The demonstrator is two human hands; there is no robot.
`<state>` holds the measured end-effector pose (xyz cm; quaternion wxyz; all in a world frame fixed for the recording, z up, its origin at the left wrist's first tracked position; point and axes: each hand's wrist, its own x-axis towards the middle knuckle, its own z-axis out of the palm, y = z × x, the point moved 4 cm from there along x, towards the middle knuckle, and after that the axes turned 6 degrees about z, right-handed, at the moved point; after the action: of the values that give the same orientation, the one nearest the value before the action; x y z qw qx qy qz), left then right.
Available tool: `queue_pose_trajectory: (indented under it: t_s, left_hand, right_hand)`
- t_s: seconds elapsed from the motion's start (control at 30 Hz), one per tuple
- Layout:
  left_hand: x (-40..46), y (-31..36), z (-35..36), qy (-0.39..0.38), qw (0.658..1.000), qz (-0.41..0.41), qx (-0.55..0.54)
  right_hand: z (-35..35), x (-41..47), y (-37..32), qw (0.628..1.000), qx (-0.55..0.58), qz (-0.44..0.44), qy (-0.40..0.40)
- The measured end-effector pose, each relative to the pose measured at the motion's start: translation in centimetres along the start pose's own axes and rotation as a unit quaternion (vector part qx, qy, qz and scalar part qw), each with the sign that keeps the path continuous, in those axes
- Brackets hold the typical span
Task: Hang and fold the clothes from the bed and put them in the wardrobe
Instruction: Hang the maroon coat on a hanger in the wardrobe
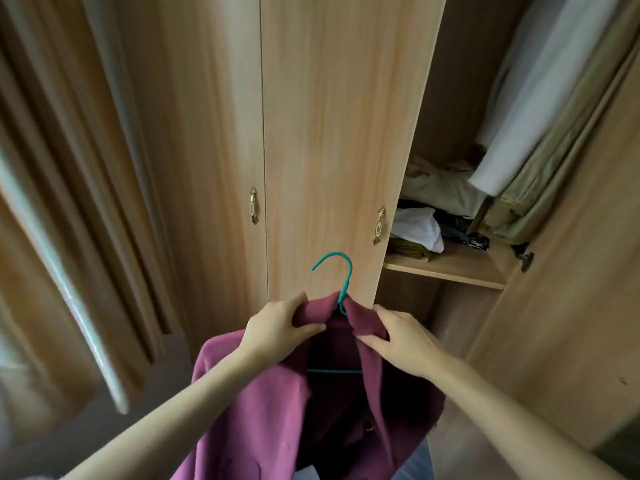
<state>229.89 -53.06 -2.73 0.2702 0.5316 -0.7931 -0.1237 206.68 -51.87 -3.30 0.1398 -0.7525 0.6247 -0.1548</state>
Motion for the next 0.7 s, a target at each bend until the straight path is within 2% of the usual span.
queue_pose_trajectory:
  t_s: [0.1,0.2,0.33,0.43,0.6,0.7]
  left_hand:
    - [4.1,1.5,1.1,-0.008,0.999,0.043,0.022]
    - [8.2,3.9,3.1,-0.012,0.985,0.118,0.126]
    - [13.8,7.4,6.3,-0.029,0.968,0.183,0.169]
    - [18.0,8.7,8.7,-0.062,0.960,0.215,0.167]
    - [24.2,8.2,12.0,-0.146,0.946,0.279,0.082]
    - [27.8,7.9,13.0,-0.131,0.934,0.289,0.162]
  right_hand:
    - [-1.8,1.4,1.7,0.995,-0.101,0.003,0.027]
    - [-3.1,2.9,4.6,0.987,-0.153,0.031,0.044]
    - [-4.6,4.4,10.3,0.988,-0.063,0.112,0.081]
    - [-6.2,5.9,13.8,0.984,-0.023,0.128,0.119]
    - [-8.2,8.5,18.9,0.980,-0.016,0.119,0.160]
    - [-8.5,9.4,20.9,0.978,-0.040,0.128,0.159]
